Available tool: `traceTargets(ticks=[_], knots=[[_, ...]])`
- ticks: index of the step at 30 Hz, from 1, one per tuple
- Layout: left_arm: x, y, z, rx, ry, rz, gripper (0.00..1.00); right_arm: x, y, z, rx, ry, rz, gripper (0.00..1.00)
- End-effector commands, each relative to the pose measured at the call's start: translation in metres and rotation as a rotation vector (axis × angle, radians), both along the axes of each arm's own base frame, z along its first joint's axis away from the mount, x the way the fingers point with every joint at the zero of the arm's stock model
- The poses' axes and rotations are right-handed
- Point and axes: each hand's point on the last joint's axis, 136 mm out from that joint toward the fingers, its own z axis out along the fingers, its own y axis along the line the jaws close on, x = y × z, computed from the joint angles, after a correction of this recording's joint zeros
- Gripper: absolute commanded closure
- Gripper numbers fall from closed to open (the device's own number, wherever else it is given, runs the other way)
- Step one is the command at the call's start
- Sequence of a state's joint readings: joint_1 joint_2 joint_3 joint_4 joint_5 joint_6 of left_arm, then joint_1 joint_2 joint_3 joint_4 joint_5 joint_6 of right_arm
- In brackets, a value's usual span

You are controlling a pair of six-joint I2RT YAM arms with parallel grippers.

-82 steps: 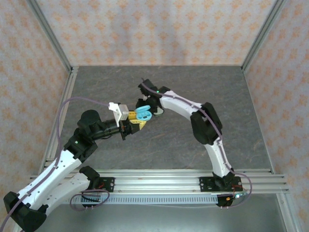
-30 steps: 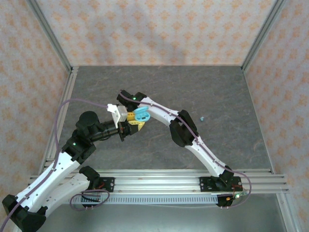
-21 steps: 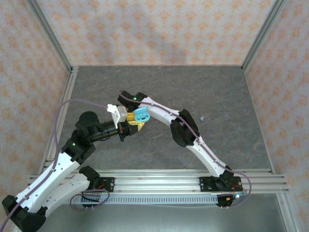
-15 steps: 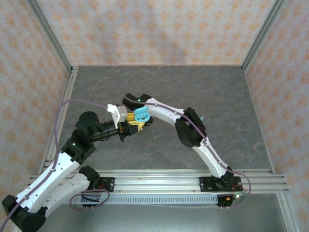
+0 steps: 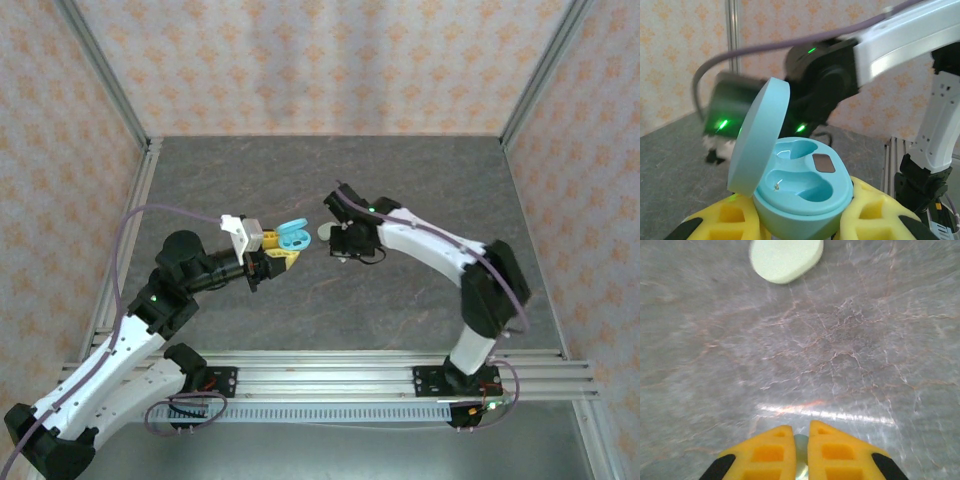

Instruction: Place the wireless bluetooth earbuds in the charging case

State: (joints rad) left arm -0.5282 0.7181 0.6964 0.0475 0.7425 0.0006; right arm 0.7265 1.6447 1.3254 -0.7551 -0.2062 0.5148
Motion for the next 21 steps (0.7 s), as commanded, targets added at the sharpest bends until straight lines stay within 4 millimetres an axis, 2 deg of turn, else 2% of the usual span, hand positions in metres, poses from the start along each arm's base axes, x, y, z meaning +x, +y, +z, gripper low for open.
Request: traceTargets(ticks=[1,8,12,15,21], knots=[[0.004,0.000,0.011,-0.031,-0.056,0.016,0.90,0.005,-0.001,0.059,0.132,-0.167,-0.044,0.90],[0.008,0.000,0.018,-0.045,-0.090,0.028,0.90,-0.017,-0.012,0.158,0.402,-0.376,-0.048,0.92],[0.010,-0.003,0.019,-0.047,-0.091,0.023,0.90,-0.034,-0.008,0.211,0.579,-0.463,-0.006,0.92],[0.011,-0.004,0.019,-0.048,-0.089,0.019,0.90,-0.046,0.003,0.240,0.664,-0.499,0.057,0.93],[0.012,-0.005,0.019,-0.045,-0.089,0.018,0.90,-0.066,0.028,0.275,0.773,-0.547,0.170,0.93]])
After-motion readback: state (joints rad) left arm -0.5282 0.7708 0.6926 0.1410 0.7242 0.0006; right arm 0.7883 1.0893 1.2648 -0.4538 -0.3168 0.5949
